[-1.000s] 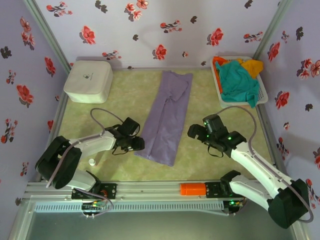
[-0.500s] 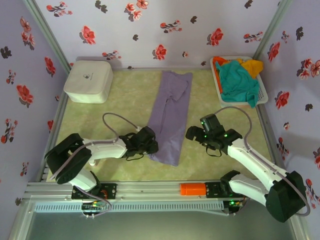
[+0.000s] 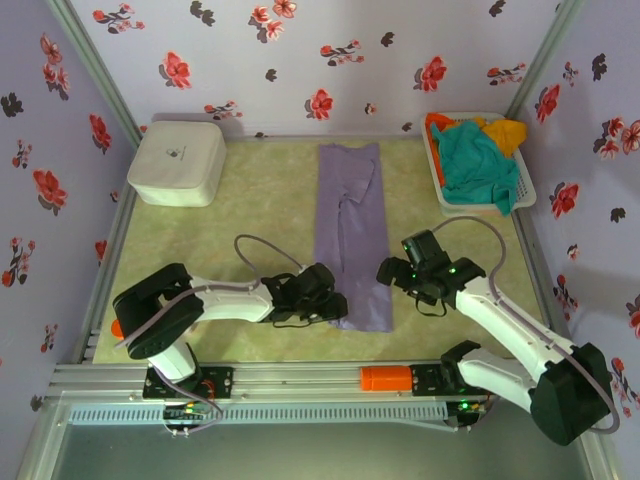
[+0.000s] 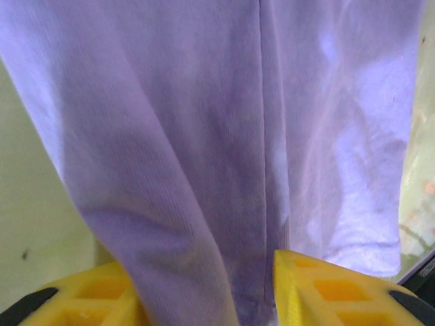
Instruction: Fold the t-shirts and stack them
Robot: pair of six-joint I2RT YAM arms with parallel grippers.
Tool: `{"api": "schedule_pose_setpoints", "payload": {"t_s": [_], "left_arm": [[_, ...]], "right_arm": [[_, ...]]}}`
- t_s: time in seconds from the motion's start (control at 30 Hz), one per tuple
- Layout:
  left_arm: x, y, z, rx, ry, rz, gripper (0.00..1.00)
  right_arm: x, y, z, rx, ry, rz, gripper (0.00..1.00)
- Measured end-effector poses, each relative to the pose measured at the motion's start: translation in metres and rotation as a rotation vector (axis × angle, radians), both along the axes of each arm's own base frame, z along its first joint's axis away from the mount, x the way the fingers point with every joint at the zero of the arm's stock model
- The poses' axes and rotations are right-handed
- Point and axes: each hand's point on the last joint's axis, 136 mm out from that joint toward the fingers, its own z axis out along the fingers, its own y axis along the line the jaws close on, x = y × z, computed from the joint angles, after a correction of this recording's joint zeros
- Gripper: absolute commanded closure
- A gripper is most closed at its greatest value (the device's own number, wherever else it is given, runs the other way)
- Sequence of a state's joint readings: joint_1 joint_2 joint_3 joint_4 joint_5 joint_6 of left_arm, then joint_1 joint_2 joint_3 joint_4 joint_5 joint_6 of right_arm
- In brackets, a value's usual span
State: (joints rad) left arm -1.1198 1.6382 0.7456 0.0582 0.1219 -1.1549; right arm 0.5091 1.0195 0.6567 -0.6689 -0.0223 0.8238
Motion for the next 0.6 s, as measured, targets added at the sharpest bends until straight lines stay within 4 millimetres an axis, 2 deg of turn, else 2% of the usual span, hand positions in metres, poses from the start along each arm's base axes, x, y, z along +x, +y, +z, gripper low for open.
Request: {"api": "schedule_pose_setpoints", "payload": {"t_s": [0.13, 0.27, 0.43, 0.6], "left_arm": [[-0.013, 0.016, 0.006, 0.026, 0.029, -0.009, 0.49], [-0.02, 0.036, 0.013, 0.042, 0.047, -0.004, 0.49], [-0.022, 0.053, 0.005, 0.09, 0.083, 0.008, 0.49], [-0.02, 0.062, 0.001, 0.116, 0.108, 0.018, 0.51]], "right_arm": [[-0.014, -0.009, -0.014, -0.028, 0.057, -0.009, 0.15], [-0.031, -0.015, -0.023, -0.028, 0.095, -0.013, 0.24], [-0.047, -0.01, -0.032, 0.033, 0.125, 0.001, 0.39], [-0.062, -0.003, -0.046, 0.092, 0.187, 0.018, 0.48]]}}
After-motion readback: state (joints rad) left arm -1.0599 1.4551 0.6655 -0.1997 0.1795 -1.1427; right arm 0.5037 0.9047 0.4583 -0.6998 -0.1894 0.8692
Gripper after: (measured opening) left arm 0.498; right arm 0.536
